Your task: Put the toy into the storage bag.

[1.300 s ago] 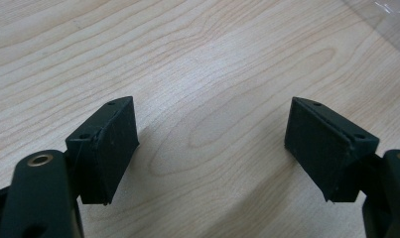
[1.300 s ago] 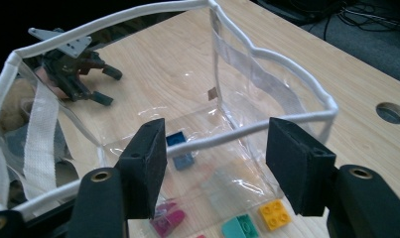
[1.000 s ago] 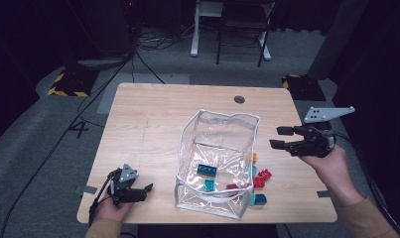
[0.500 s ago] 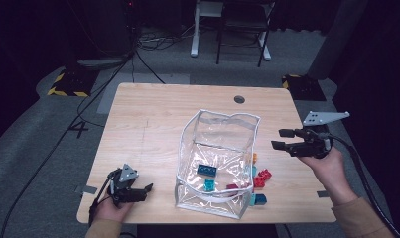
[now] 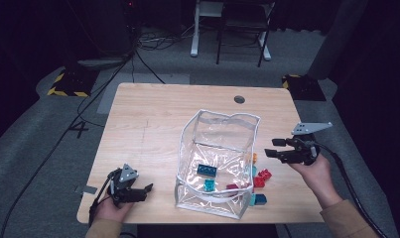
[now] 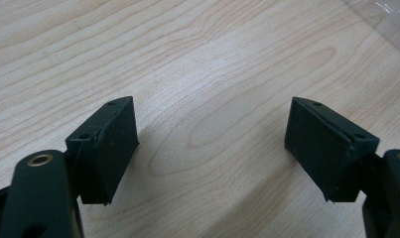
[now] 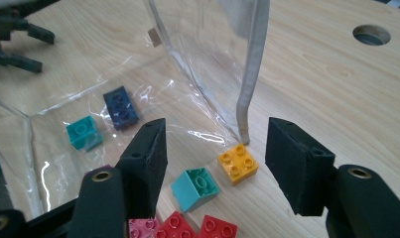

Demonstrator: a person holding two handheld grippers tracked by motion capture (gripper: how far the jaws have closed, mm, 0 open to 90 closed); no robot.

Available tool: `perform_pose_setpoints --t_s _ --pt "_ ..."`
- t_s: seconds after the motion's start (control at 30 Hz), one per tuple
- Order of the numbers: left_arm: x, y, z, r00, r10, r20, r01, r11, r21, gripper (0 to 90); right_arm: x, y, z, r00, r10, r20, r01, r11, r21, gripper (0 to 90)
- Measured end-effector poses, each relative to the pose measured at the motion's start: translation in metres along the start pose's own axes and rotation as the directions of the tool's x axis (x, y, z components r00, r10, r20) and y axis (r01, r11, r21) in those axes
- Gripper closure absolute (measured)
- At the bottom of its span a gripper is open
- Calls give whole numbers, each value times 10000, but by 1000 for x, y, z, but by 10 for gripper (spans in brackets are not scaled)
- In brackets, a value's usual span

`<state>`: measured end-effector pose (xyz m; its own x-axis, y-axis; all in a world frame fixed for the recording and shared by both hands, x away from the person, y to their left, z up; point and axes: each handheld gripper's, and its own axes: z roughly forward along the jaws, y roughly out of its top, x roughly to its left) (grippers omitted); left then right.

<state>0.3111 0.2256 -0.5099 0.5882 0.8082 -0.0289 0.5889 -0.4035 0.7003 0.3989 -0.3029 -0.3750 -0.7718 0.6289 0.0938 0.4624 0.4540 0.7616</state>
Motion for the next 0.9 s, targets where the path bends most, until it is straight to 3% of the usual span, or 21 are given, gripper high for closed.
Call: perform_pose_setpoints --t_s 0.43,0.6,0.9 --pt "0 0 0 10000 -3 0 3 10000 -2 212 -4 -28 32 9995 239 -202 -235 9995 210 428" --pt "0 0 0 10000 -5 0 5 10000 -3 211 -10 -36 48 9993 362 -117 -358 9988 327 429" --pt "0 0 0 10000 -2 -1 2 10000 -2 212 -20 -43 74 9996 117 263 -136 9972 729 427"
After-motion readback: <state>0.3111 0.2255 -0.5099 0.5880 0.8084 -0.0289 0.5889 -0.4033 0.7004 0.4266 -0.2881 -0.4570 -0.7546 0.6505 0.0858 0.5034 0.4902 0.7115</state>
